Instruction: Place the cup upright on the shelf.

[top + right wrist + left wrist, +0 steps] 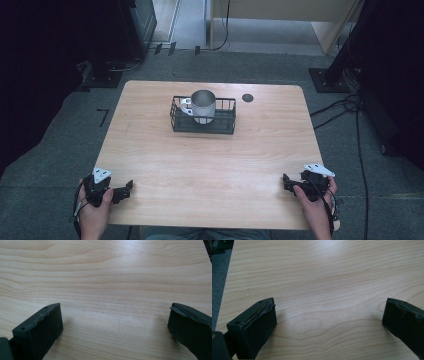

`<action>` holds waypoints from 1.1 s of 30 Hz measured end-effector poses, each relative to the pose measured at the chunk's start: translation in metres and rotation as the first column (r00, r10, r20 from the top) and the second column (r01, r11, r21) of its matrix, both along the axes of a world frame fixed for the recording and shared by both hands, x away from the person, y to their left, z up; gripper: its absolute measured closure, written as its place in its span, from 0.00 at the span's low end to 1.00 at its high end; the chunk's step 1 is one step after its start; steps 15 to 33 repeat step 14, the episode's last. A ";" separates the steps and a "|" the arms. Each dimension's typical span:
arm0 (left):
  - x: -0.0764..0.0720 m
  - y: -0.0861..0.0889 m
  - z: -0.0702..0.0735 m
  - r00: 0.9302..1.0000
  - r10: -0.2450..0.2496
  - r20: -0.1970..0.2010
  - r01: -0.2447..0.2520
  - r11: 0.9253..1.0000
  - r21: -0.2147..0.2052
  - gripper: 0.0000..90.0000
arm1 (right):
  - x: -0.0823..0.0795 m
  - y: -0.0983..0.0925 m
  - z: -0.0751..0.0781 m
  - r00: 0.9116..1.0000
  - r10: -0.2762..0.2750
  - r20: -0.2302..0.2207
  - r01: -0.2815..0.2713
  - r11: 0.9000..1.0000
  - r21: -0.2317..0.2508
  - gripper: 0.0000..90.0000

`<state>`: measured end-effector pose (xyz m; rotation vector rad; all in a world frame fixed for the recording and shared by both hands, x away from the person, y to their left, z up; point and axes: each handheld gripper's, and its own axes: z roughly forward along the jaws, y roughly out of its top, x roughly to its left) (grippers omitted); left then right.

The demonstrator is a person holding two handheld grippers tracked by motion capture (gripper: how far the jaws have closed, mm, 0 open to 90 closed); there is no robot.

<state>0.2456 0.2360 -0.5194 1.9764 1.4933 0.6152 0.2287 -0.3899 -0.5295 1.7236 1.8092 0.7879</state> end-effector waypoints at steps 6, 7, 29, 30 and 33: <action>0.000 0.000 0.000 1.000 0.000 0.001 0.000 1.000 0.000 0.00 | 0.000 0.000 0.000 1.000 0.000 0.000 0.000 1.000 0.000 0.00; 0.000 0.000 0.000 1.000 0.000 0.001 0.000 1.000 -0.001 0.00 | 0.000 0.000 0.000 1.000 0.000 0.000 0.000 1.000 0.000 0.00; 0.000 0.000 0.000 1.000 0.007 0.000 -0.007 1.000 0.000 0.00 | 0.000 0.000 0.000 1.000 -0.001 -0.001 0.001 1.000 0.001 0.00; 0.000 0.000 0.000 1.000 0.007 0.000 -0.007 1.000 0.000 0.00 | 0.000 0.000 0.000 1.000 -0.001 -0.001 0.001 1.000 0.001 0.00; 0.000 0.000 0.000 1.000 0.007 0.000 -0.007 1.000 0.000 0.00 | 0.000 0.000 0.000 1.000 -0.001 -0.001 0.001 1.000 0.001 0.00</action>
